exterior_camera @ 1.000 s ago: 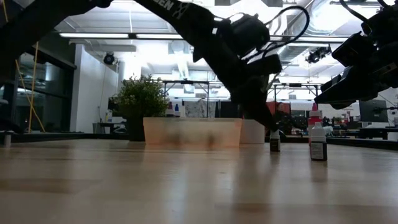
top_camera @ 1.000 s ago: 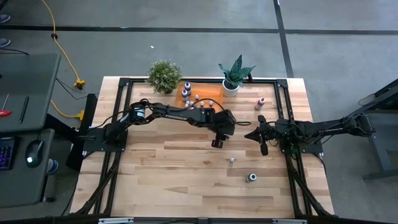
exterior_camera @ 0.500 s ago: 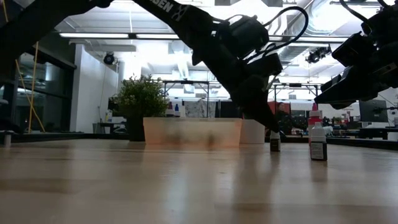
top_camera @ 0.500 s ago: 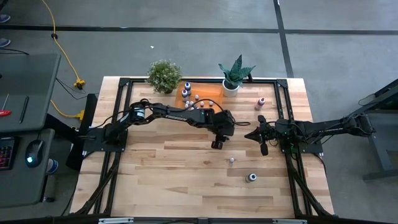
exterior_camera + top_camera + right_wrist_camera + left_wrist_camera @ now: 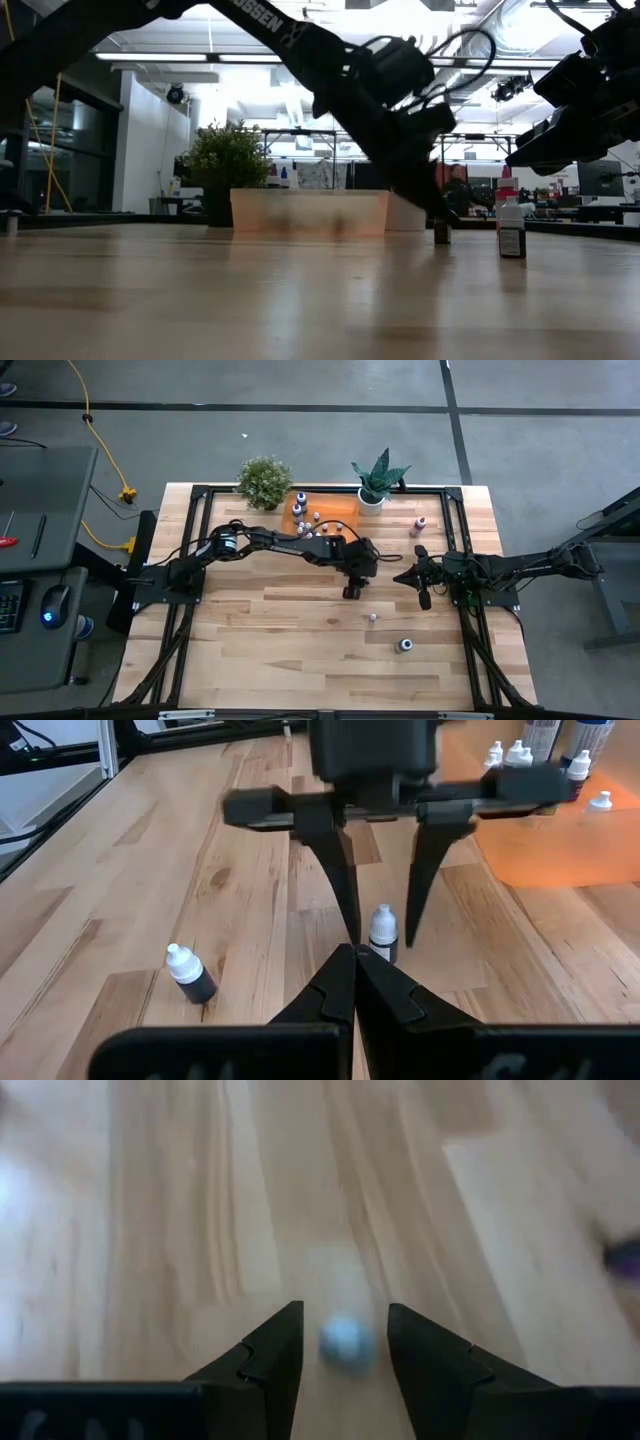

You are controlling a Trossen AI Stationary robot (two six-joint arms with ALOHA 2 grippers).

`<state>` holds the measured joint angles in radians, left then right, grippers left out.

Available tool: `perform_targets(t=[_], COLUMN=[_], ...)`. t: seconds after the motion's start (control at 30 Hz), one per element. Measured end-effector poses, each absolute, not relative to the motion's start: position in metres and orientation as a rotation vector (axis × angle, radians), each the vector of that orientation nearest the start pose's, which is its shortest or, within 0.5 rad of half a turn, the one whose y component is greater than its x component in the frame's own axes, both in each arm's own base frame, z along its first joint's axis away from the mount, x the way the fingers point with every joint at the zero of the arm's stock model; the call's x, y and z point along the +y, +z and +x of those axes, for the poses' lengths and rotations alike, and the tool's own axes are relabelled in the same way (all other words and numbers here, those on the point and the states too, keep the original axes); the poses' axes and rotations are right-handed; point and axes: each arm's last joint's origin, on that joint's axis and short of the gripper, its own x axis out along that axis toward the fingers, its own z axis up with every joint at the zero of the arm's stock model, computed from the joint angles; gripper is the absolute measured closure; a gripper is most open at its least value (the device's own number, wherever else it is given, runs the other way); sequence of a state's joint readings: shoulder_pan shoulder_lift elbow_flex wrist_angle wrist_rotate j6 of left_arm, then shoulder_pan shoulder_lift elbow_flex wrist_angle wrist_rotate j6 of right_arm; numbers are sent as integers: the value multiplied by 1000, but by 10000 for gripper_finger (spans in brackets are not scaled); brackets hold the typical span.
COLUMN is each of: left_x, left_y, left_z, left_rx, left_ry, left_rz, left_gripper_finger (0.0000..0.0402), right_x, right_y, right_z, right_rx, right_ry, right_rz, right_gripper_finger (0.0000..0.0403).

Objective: Pick & Place food coloring
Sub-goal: Put the small black bottle into the bin

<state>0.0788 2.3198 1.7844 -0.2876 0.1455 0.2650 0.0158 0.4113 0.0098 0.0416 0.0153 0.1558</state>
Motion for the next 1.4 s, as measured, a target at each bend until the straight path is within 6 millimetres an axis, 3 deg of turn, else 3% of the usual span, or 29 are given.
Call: perform_targets(t=[0.63,1.03,1.4], left_x=[34,41,43], left_y=[151,167,167], left_z=[506,501,499], left_rx=[798,800,815], left_ry=[-216,-200,-201], left_rz=[123,124,117], left_gripper_finger=[259,259,259], right_x=[1,1,1], right_y=[134,134,135], right_z=[117,117,117], right_rx=[359,359,359], right_ry=[-28,-28,-28], right_rz=[149,149,149], right_gripper_finger=[402,402,402])
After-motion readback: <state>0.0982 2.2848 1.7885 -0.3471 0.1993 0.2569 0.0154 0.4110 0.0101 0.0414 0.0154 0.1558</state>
